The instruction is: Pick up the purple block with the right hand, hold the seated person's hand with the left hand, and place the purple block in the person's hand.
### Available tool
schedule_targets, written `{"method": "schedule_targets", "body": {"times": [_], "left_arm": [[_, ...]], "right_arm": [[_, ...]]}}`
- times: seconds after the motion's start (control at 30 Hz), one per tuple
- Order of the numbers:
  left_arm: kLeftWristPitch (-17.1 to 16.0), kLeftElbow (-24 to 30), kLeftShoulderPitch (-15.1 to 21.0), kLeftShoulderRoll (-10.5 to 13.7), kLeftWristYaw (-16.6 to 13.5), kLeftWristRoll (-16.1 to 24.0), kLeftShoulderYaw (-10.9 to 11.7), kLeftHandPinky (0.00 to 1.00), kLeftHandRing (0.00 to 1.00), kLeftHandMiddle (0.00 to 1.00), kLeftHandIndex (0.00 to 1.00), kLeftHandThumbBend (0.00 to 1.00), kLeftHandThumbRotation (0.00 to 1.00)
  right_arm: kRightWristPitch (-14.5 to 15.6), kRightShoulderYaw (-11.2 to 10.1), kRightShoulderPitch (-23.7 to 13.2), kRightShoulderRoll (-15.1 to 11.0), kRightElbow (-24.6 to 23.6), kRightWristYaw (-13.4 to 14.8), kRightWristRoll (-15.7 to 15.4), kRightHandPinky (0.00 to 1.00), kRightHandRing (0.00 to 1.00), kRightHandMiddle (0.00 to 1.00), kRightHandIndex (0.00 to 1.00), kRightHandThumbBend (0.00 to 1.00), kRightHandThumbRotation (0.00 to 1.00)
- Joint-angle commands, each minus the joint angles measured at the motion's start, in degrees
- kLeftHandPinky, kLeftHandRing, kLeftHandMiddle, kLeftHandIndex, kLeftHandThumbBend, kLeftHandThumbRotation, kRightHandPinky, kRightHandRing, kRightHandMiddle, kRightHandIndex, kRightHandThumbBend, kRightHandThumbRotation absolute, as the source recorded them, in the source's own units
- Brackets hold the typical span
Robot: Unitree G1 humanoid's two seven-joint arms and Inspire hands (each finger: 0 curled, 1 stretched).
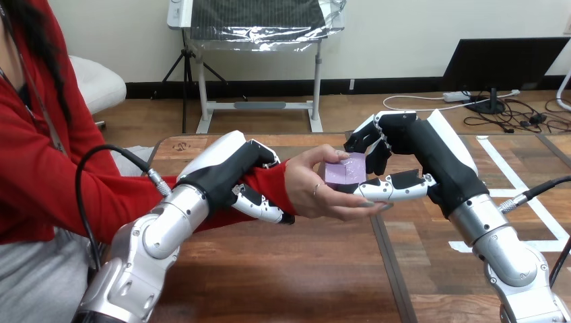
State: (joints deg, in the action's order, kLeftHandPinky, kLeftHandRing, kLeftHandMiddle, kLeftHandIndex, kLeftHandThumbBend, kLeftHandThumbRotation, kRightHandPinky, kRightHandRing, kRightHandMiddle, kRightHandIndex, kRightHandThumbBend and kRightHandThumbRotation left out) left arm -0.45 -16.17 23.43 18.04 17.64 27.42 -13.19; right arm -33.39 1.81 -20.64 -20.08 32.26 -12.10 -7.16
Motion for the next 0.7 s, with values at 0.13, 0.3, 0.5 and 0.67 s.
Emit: {"method": "schedule_targets", "body": {"times": [0.13,0.3,0.5,0.67], "left_arm": [[-5.8,6.8,6.2,0.6,-1.9,-1.1,0.7,0.49,0.55,0.57,0.57,0.84,0.5],[-6.9,8.1,4.7,1.2,-2.5,-1.1,1.1,0.55,0.6,0.61,0.63,0.93,0.65],[-8.7,9.3,3.0,1.7,-3.5,-1.9,2.0,0.54,0.6,0.64,0.66,0.98,0.77],[-10.0,10.2,1.6,1.9,-4.6,-2.3,2.7,0.51,0.59,0.64,0.68,1.0,0.84]], "right_arm": [[-0.4,0.8,-2.7,0.7,-3.7,-2.3,1.4,0.33,0.4,0.46,0.5,0.64,0.1],[0.6,0.6,-2.2,0.6,-4.2,-3.1,1.8,0.35,0.42,0.47,0.53,0.57,0.25],[0.2,0.3,-1.6,0.4,-4.2,-3.7,2.0,0.37,0.44,0.5,0.55,0.46,0.44],[-0.3,0.2,-1.4,0.3,-4.1,-4.3,2.6,0.39,0.46,0.51,0.56,0.4,0.67]]}}
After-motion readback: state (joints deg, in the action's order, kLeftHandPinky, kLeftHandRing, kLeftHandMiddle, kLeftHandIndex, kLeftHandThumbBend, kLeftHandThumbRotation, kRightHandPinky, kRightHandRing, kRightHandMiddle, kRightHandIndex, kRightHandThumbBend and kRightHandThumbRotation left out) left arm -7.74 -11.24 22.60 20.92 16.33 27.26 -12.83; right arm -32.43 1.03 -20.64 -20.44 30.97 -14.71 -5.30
